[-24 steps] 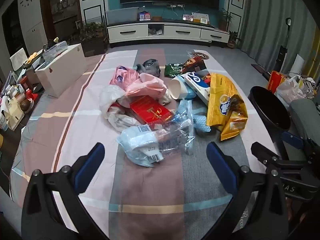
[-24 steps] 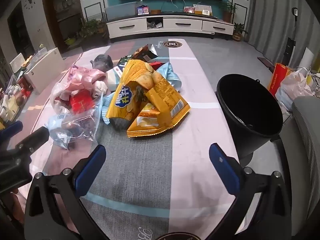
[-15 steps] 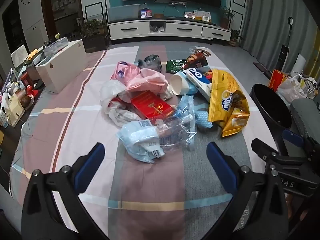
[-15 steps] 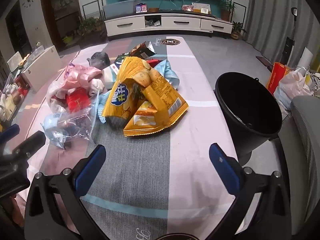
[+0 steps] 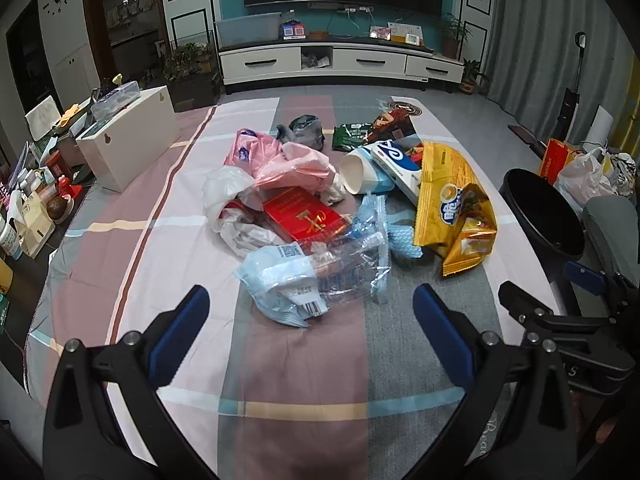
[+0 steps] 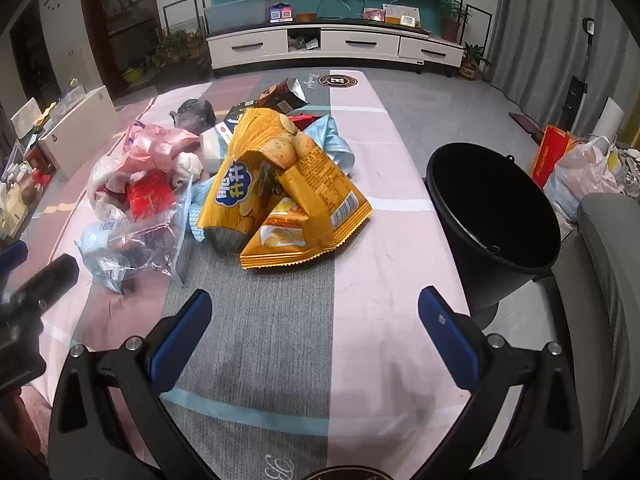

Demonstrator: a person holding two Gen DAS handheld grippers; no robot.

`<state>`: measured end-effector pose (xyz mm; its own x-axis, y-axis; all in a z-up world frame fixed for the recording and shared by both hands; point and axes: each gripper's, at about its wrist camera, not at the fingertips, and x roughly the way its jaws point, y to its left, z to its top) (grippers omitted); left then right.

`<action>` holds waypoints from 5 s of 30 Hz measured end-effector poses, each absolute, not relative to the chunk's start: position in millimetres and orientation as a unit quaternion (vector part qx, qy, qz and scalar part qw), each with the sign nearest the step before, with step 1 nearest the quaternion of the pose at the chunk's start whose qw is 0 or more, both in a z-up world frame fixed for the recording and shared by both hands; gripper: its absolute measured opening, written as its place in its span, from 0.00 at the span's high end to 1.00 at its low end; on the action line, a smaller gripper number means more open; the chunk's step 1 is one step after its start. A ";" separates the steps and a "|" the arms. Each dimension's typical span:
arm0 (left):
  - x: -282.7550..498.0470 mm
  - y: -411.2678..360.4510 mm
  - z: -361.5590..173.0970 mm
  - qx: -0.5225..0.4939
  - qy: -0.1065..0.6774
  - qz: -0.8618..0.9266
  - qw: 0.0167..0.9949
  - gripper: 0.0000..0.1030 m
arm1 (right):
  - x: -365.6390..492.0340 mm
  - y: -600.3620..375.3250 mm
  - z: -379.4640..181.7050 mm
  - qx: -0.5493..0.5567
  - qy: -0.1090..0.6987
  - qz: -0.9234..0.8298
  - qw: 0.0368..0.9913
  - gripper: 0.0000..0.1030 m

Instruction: Collect trash

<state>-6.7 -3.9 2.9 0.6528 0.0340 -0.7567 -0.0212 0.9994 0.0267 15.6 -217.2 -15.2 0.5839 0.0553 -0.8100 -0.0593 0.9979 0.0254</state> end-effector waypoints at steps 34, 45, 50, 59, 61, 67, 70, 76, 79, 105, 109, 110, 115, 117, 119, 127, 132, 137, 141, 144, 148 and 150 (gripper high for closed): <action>-1.6 4.1 -4.8 0.010 0.430 0.039 0.902 0.02 | 11.2 -219.4 -7.5 0.001 0.445 0.035 0.895 0.02; -0.6 2.0 -6.4 0.015 0.432 0.042 0.901 0.02 | 11.9 -220.6 -5.3 0.004 0.445 0.035 0.895 0.02; -0.5 1.5 -5.7 0.016 0.431 0.041 0.901 0.02 | 11.7 -221.0 -6.1 0.004 0.444 0.036 0.895 0.02; 0.0 0.8 -5.9 0.015 0.433 0.041 0.901 0.02 | 11.9 -221.1 -6.2 0.005 0.445 0.036 0.895 0.02; 0.2 0.8 -6.1 0.015 0.433 0.041 0.900 0.02 | 12.0 -221.1 -6.8 0.005 0.445 0.036 0.895 0.02; 0.6 0.5 -6.9 0.015 0.434 0.040 0.900 0.02 | 12.2 -221.4 -6.6 0.005 0.445 0.035 0.895 0.02; 0.3 0.4 -7.4 0.015 0.434 0.040 0.900 0.02 | 12.2 -221.5 -6.4 0.005 0.445 0.036 0.895 0.02; 1.9 12.9 -6.0 -0.035 0.419 -0.011 0.907 0.02 | 7.3 -224.7 0.5 0.021 0.402 0.058 0.914 0.02; 6.8 34.8 -6.0 -0.112 0.393 -0.091 0.908 0.02 | 6.6 -226.5 4.3 0.013 0.372 0.079 0.925 0.02; 76.0 24.3 -63.8 0.041 0.489 -0.181 0.853 0.16 | 106.2 -203.9 -51.1 -0.023 0.423 0.185 0.887 0.36; 76.7 30.4 -71.1 0.030 0.501 -0.178 0.846 0.33 | 109.2 -208.3 -52.7 0.009 0.435 0.203 0.877 0.62; 76.3 32.4 -70.2 0.025 0.502 -0.181 0.845 0.36 | 107.4 -210.5 -50.9 0.011 0.432 0.203 0.879 0.65; 71.2 37.5 -68.2 0.005 0.503 -0.199 0.841 0.69 | 99.2 -218.8 -46.7 0.022 0.431 0.203 0.879 0.86; 68.9 40.6 -65.1 -0.002 0.500 -0.206 0.841 0.75 | 95.5 -221.2 -43.4 0.027 0.428 0.208 0.879 0.86; 62.1 42.9 -57.9 -0.013 0.495 -0.224 0.840 0.79 | 91.0 -224.1 -38.3 0.038 0.423 0.215 0.880 0.87; 40.1 56.5 -8.0 -0.086 0.412 -0.324 0.847 0.79 | 65.0 -254.6 1.4 0.110 0.360 0.238 0.895 0.87; 44.4 24.0 18.6 -0.079 0.370 -0.335 0.863 0.79 | 58.2 -310.0 20.4 0.162 0.310 0.147 0.925 0.87; 79.0 -47.2 49.5 -0.069 0.351 -0.351 0.865 0.79 | 44.7 -369.9 28.5 0.192 0.272 0.020 0.943 0.88; 109.7 -121.0 57.6 -0.067 0.356 -0.370 0.855 0.77 | 40.2 -410.3 16.1 0.222 0.273 -0.055 0.934 0.87; 141.6 -187.2 43.1 -0.071 0.387 -0.394 0.831 0.77 | 46.0 -434.7 -3.3 0.239 0.297 -0.096 0.919 0.87; 170.0 -257.6 10.4 -0.052 0.436 -0.394 0.808 0.77 | 58.8 -443.8 -28.1 0.222 0.335 -0.136 0.906 0.87; 183.0 -282.0 -5.5 -0.045 0.454 -0.392 0.799 0.76 | 69.1 -447.0 -36.2 0.218 0.353 -0.148 0.898 0.87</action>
